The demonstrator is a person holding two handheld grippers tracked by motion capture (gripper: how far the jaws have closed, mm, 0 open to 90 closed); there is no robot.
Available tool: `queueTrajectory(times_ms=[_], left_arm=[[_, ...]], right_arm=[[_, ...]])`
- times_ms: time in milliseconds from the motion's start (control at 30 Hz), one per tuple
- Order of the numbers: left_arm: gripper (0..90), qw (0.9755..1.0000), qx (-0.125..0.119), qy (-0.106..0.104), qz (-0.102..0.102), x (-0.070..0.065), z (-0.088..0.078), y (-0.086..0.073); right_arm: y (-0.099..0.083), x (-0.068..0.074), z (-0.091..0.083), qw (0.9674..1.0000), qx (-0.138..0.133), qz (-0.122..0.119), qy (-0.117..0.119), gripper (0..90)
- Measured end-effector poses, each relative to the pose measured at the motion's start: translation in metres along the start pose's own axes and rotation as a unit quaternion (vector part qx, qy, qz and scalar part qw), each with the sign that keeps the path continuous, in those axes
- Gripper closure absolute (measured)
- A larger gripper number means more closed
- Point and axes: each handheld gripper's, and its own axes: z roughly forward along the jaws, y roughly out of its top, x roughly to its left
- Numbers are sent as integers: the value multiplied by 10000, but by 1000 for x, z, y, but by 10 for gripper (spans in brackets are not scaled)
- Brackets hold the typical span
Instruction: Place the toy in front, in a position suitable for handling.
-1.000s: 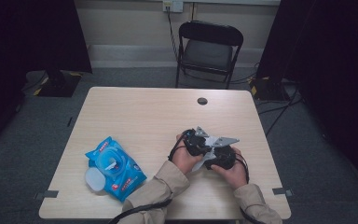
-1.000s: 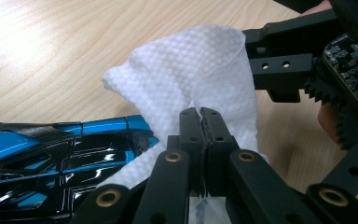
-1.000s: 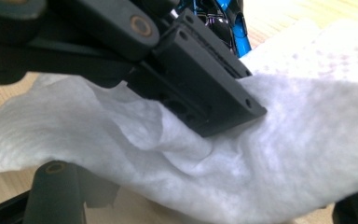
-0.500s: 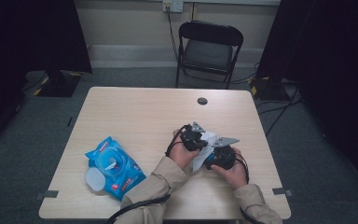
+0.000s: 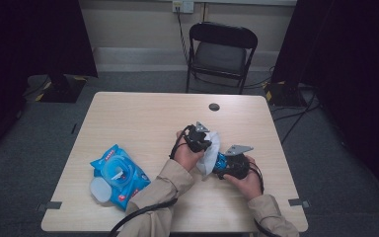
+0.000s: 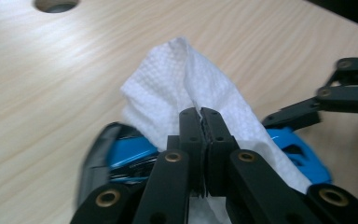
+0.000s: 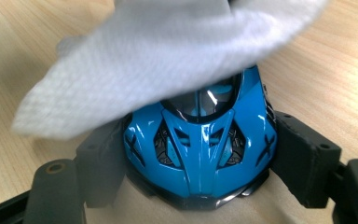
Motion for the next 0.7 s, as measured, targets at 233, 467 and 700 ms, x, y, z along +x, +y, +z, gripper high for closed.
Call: queueTrajectory(times_ms=[233, 467, 700], left_arm=[[886, 9998, -18, 173, -77, 11, -7, -4], [886, 9993, -37, 340, -169, 21, -14, -7], [885, 9988, 22, 428, -247, 25, -19, -9]], right_arm=[[0, 0, 0, 10000, 0, -7, 8, 251], [0, 0, 0, 10000, -2, -8, 9, 251], [0, 0, 0, 10000, -1, -9, 9, 252]])
